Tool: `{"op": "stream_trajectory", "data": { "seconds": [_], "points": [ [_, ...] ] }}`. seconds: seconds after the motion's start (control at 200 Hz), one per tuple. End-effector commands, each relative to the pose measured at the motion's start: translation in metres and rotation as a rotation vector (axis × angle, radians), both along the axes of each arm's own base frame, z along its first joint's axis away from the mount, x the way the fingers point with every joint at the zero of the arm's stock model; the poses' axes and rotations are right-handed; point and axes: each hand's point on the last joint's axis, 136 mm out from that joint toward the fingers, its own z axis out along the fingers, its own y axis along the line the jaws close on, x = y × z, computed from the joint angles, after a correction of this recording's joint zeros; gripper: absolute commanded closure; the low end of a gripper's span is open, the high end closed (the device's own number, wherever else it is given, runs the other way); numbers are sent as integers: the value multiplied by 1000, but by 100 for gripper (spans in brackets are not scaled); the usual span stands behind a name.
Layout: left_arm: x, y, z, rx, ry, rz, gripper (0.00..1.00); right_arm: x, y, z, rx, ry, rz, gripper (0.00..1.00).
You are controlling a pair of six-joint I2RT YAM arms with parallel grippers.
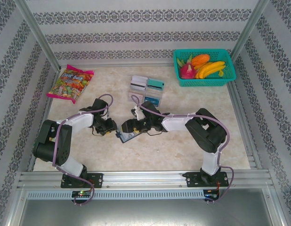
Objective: Put the credit cards into the card holder
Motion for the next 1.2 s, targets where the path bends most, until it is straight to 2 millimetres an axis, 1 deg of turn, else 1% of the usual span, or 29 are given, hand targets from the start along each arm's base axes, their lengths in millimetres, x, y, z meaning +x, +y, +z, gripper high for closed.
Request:
{"op": "stream_trajectory", "data": {
  "seconds": [0.0,0.2,0.27,0.34,0.415,0.51,0.62,0.729,0.834,0.904,0.974,1.044,1.124,1.194],
  "points": [
    [-23,10,-25,64,94,-19,62,1,-13,1,-111,-69,-12,6],
    [-23,8,-27,55,97,-19,62,0,-2,7,-82,-65,13,11],
    [-23,9,-25,57,92,-18,62,0,0,8,-102,-80,16,12],
    [-21,8,-20,49,79,-17,62,2,-2,10,-129,-107,9,12],
    [-18,4,-13,29,58,-16,62,2,-8,8,-205,-148,13,12],
    [-13,1,-2,5,26,-15,62,0,-12,9,-253,-184,22,9],
    [-10,-2,4,-5,8,-20,62,0,-12,21,-231,-214,5,8],
    [-10,-5,4,-24,8,-20,62,1,-16,33,-258,-278,4,8],
    [-13,-10,1,-44,15,-22,62,-7,-15,44,-284,-355,50,8],
    [-14,-10,0,-40,14,-24,61,-11,-17,48,-356,-454,84,7],
    [-14,-11,1,-49,2,-16,61,-9,-26,44,-493,-580,115,7],
    [-14,-12,1,-58,-7,-11,60,-4,-35,30,-633,-689,151,5],
    [-15,-14,-1,-62,1,-15,58,0,-39,11,-712,-716,189,4],
    [-16,-14,-5,-62,11,-21,57,-1,-34,4,-728,-754,214,4]
  ]
}}
